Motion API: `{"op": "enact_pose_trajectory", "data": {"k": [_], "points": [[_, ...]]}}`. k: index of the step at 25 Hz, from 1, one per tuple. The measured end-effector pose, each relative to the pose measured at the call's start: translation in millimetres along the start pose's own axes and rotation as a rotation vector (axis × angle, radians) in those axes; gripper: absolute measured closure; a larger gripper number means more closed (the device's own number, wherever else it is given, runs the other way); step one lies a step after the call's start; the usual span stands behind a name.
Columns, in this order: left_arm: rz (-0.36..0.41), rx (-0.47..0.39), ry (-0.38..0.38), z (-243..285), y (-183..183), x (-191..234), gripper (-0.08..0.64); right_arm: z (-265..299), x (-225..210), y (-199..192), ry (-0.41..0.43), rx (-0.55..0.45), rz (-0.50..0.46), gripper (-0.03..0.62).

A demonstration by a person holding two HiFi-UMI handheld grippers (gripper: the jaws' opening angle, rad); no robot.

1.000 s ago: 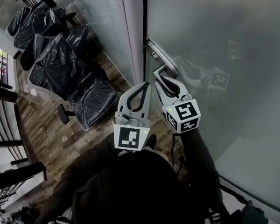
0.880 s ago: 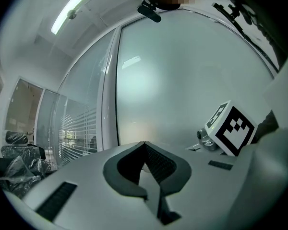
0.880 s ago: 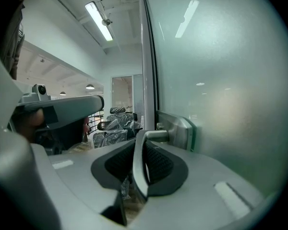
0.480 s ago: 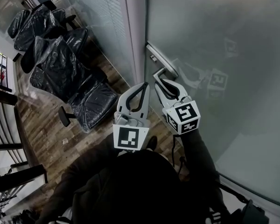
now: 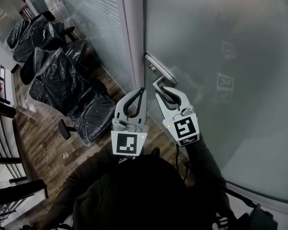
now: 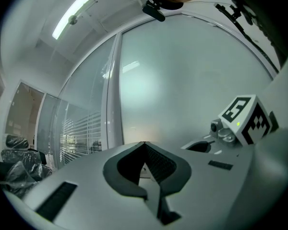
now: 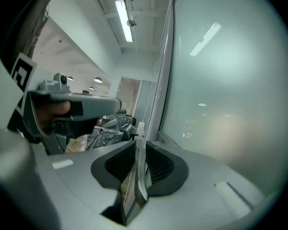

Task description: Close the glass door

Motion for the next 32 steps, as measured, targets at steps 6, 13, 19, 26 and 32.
{"op": "enact_pose_trajectory", "data": {"k": [6,13,19,26,32], "points": [[0.001,0.0,0.005,-3,3,3,0.563,-13,-10,12,-0.041,-0.072,0.047,0.558],[-0.003,0.067,-0.001,-7,6,2,0.563,-34,0,50,-0.016,-0.167,0.099,0.591],[0.017,-0.007,-0.002,-2,9,0,0.564,-38,7,58,-0.006,-0.217,0.203,0.591],[-0.006,-0.024,-0.006,-2,5,1,0.563,-46,9,60,-0.054,-0.251,0.22,0.591],[-0.011,-0.023,-0.022,4,7,-6,0.563,-55,4,62,-0.069,-0.249,0.198,0.592]]}}
Point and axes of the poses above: the fingertips, and each gripper's own axes: z forward along the fingers, x to its left, y out of its top, the point moved 9 cm from there along -z, backward along the fingers
